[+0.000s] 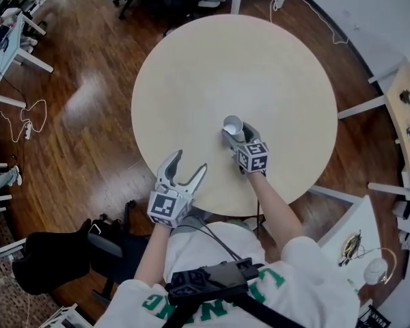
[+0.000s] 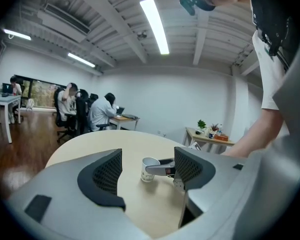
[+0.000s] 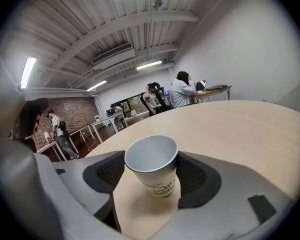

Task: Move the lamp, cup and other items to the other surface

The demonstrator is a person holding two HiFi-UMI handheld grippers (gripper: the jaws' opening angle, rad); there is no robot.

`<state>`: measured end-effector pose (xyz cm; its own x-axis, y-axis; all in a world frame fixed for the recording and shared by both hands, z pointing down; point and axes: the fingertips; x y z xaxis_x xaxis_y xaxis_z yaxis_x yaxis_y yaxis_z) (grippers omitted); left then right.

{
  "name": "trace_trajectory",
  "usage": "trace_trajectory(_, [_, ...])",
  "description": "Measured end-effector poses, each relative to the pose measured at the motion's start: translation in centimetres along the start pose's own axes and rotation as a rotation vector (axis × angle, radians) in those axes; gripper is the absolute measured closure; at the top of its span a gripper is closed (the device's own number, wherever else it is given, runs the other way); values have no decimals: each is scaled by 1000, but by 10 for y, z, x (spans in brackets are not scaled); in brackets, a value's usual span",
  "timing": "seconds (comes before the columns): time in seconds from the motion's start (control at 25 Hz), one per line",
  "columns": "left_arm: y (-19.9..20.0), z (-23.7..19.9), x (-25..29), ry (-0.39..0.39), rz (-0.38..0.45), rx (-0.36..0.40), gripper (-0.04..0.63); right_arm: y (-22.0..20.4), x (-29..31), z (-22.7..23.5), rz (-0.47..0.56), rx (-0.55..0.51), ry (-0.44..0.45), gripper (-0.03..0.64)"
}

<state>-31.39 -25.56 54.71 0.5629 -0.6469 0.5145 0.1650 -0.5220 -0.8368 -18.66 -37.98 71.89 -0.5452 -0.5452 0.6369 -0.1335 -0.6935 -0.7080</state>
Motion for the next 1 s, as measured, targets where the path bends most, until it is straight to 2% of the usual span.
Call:
trace_trajectory(0.12, [1,-4,-2,11,1,-40,272,-4,6,0,-4,-5,-6,265])
trace_trajectory(0.24, [-5,-9,-3,29,-1,-1,272,-8,6,1,-8,-14,-25,232])
trace_trajectory(0.52, [1,0,-12,23,24,19,272,-5,-24,-9,57,8,-29,232])
trace_trajectory(0.84, [22,42,-20,-34,70,49,272,15,-123,-12,217,43,-55,232])
trace_trajectory(1.0, [37,75,-14,-96,93,75,272,26,-191,-3,324,77,-98,232])
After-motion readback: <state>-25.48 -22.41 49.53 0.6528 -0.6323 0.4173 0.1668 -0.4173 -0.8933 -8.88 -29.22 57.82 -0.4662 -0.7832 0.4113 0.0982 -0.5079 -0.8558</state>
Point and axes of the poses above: the fingertips, and each gripper's own axes: x forward along the fingers, z to its right, y out of its top, and after that the axes turned 14 degrees about -z, right-handed
